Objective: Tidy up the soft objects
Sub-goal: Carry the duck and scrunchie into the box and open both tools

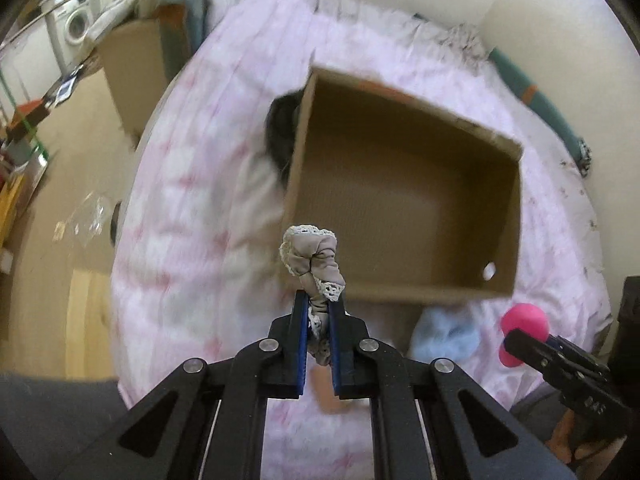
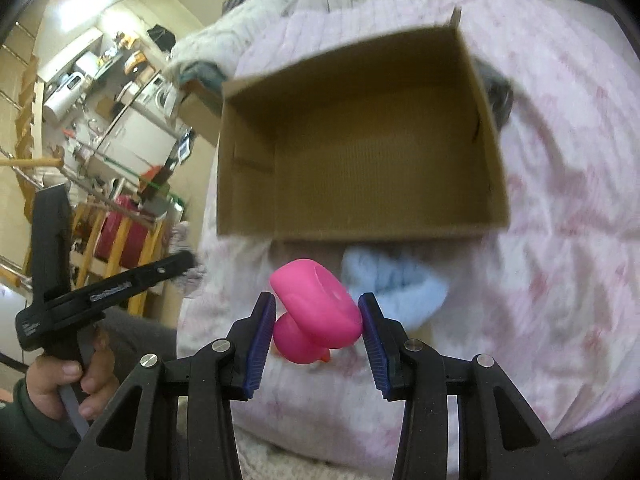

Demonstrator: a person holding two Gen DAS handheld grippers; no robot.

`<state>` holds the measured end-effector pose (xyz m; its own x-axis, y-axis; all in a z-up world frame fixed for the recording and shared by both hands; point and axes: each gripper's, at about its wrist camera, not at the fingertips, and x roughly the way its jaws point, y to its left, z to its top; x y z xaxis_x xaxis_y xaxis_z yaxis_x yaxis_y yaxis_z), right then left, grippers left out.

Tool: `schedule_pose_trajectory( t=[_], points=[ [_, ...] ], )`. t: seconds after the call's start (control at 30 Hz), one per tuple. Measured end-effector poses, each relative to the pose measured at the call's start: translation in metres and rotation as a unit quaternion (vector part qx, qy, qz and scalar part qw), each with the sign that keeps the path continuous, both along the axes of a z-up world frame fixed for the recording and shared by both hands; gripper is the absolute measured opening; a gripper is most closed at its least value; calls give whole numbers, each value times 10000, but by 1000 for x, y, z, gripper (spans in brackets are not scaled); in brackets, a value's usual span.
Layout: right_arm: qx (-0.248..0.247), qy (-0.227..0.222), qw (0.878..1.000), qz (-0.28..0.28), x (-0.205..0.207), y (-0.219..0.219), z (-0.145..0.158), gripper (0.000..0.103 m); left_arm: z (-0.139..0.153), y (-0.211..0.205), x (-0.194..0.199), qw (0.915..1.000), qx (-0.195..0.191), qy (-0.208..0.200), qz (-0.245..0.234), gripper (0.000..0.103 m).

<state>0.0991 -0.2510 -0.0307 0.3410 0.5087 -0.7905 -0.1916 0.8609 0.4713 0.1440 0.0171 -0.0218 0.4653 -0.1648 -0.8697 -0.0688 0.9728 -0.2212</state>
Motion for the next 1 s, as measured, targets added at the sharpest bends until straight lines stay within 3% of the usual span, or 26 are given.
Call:
schedule_pose_trajectory(
  t=[0.23, 0.4, 0.63, 1.0],
  points=[
    [-117, -337, 9992, -172, 43, -12, 13, 45, -4, -19, 53, 9990, 324, -189, -224, 9],
    [-407, -377, 9982, -241, 70, -14, -5, 45, -24, -28, 70, 9972, 588, -321, -336, 9],
    [-686, -32, 9975, -188, 74, -2, -39, 45, -53, -33, 74, 9962, 715, -229, -440, 9],
    [-869, -72, 9962, -81, 76, 6, -42, 45, -62, -41, 69, 9946, 813, -165, -618, 9]
  ],
)
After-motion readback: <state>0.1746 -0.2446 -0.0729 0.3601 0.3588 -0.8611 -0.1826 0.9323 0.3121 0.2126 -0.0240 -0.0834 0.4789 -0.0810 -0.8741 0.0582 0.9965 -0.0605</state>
